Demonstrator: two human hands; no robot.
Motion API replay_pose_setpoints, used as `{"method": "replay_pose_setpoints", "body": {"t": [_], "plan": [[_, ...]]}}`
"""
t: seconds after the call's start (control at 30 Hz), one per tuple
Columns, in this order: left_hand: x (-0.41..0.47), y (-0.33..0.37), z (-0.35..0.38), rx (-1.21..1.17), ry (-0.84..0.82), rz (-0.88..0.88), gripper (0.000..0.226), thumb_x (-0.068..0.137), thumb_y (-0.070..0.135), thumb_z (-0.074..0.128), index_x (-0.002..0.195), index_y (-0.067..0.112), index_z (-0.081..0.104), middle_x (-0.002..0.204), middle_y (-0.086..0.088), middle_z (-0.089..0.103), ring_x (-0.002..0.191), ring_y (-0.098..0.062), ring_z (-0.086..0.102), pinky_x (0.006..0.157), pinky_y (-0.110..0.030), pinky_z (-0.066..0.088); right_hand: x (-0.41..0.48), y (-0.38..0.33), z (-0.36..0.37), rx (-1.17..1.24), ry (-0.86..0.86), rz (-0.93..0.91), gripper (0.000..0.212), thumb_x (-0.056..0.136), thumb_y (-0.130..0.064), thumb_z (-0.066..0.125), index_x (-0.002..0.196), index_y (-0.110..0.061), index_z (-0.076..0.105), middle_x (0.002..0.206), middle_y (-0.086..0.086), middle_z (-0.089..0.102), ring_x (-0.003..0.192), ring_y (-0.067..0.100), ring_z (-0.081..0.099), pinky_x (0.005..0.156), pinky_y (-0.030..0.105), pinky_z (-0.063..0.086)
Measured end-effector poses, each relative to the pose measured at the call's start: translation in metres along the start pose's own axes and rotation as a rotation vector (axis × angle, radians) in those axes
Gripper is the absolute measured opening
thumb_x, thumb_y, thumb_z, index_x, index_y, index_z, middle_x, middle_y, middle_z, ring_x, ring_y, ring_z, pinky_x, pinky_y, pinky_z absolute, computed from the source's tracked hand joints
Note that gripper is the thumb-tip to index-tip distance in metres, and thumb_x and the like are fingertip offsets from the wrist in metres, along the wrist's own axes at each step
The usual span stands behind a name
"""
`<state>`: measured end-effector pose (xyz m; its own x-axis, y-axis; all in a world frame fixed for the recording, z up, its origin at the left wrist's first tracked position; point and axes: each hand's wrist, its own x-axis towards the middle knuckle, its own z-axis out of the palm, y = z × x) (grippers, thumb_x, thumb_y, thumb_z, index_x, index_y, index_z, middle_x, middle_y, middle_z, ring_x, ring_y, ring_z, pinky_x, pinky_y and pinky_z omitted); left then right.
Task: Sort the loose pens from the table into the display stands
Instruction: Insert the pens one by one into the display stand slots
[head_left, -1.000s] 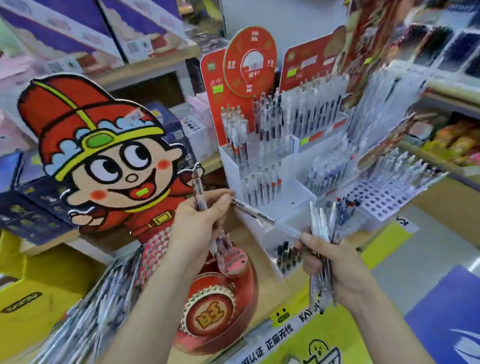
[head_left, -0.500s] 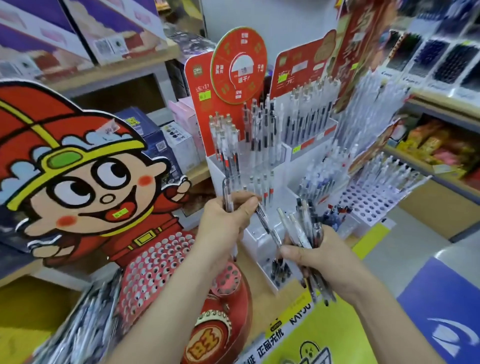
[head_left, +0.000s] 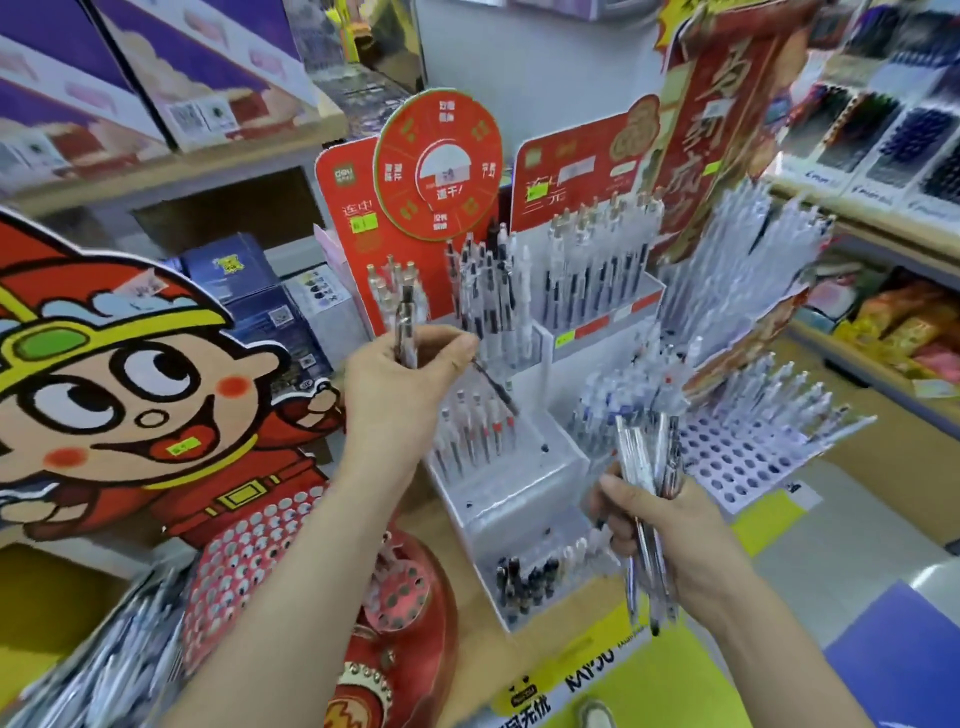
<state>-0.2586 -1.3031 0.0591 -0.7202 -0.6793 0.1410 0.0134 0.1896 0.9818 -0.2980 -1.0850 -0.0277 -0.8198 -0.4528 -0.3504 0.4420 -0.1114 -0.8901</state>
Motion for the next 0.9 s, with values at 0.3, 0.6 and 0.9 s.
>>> {"method": "replay_pose_setpoints", "body": {"t": [0.3,0.6,0.9], "plan": [[-0.011,-0.009,0.036,0.117,-0.012,-0.068,0.015,0.084,0.022,0.072,0.073,0.014,0.068,0.043,0.018,0.054,0.042,0.005,0.049,0.045,-0.006,0.036,0.035,-0.020,-0.012,-0.209,-0.133,0.011,0.021,0.086,-0.014,0.071,0.103,-0.001,0.067,0.064,0.000,0.065,0.051,0.018,0.050,0.048,0.028,0.044],[-0.030,-0.015,-0.014,0.016,0.153,-0.156,0.010,0.087,0.021,0.068,0.086,0.011,0.070,0.045,0.013,0.045,0.040,-0.007,0.034,0.041,-0.017,0.027,0.052,-0.021,0.039,-0.280,-0.425,0.018,0.049,0.067,-0.027,0.082,0.104,0.000,0.064,0.081,0.009,0.075,0.056,0.015,0.053,0.048,0.026,0.045],[-0.055,-0.055,-0.092,0.456,0.248,-0.190,0.008,0.081,0.016,0.076,0.074,0.021,0.074,0.070,0.007,0.070,0.062,-0.009,0.060,0.061,-0.026,0.049,0.051,0.015,0.070,-0.320,-0.404,0.093,0.023,0.075,-0.016,0.081,0.090,-0.006,0.067,0.078,0.030,0.061,0.055,0.022,0.047,0.050,0.032,0.043]]}}
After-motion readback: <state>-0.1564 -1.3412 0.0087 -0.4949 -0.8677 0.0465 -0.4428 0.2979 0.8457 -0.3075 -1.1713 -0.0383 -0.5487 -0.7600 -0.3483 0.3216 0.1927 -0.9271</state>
